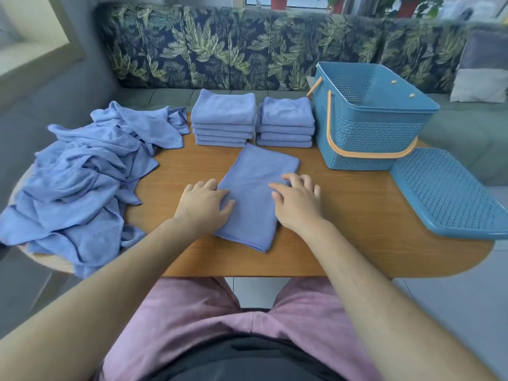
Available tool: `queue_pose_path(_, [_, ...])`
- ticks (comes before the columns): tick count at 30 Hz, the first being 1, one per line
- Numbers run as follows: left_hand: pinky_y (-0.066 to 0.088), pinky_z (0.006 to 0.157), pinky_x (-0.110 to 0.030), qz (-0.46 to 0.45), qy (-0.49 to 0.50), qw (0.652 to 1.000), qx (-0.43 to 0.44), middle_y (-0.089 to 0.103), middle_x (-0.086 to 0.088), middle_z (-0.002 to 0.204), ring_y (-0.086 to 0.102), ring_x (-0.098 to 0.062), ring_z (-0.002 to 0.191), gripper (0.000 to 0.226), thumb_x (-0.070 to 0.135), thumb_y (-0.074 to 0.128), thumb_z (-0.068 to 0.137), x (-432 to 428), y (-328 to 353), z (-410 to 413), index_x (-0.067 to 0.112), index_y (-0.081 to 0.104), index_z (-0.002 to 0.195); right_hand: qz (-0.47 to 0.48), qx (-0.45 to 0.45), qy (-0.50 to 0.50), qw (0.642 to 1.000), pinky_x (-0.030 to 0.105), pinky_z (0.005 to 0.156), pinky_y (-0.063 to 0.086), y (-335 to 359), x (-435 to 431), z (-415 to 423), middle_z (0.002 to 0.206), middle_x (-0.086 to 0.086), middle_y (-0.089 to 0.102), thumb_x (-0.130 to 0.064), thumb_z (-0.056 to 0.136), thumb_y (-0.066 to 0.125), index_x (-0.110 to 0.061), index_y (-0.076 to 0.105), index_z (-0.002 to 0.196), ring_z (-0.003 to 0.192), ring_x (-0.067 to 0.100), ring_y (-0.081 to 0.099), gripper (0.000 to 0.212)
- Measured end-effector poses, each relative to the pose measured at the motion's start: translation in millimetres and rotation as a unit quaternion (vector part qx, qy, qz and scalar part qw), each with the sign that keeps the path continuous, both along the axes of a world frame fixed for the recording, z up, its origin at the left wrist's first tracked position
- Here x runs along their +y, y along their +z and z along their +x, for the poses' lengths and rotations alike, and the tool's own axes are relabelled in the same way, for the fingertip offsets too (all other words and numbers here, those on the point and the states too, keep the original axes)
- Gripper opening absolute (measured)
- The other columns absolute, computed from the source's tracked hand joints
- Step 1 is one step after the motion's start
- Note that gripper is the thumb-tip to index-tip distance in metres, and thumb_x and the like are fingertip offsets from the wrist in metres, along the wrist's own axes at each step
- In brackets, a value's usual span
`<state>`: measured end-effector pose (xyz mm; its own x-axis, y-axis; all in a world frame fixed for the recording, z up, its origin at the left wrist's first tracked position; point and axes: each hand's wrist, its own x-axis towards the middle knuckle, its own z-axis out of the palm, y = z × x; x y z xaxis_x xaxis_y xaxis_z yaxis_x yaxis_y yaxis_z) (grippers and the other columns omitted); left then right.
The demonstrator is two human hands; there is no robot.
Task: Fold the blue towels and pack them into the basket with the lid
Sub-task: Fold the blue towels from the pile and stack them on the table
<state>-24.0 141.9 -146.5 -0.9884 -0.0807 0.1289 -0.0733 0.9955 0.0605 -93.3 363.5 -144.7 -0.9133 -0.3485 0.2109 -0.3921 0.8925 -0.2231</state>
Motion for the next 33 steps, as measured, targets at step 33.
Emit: queue_pose_path(33, [0.033,0.106,-0.052,0.273,-0.256,0.923,-0.089,0.051,0.029,0.134,0.045,-0.002,0.131,0.030,0.042,0.076,0.073,-30,3,54,0.038,0.057,0.096,-0.168,-0.350,0.237,0.891,0.008,0.091,0.034,14,94,30,0.131,-0.019,0.055,-0.004,0.083,0.078,-0.031,0.075,0.113,0.117,-0.005,0.052,0.040])
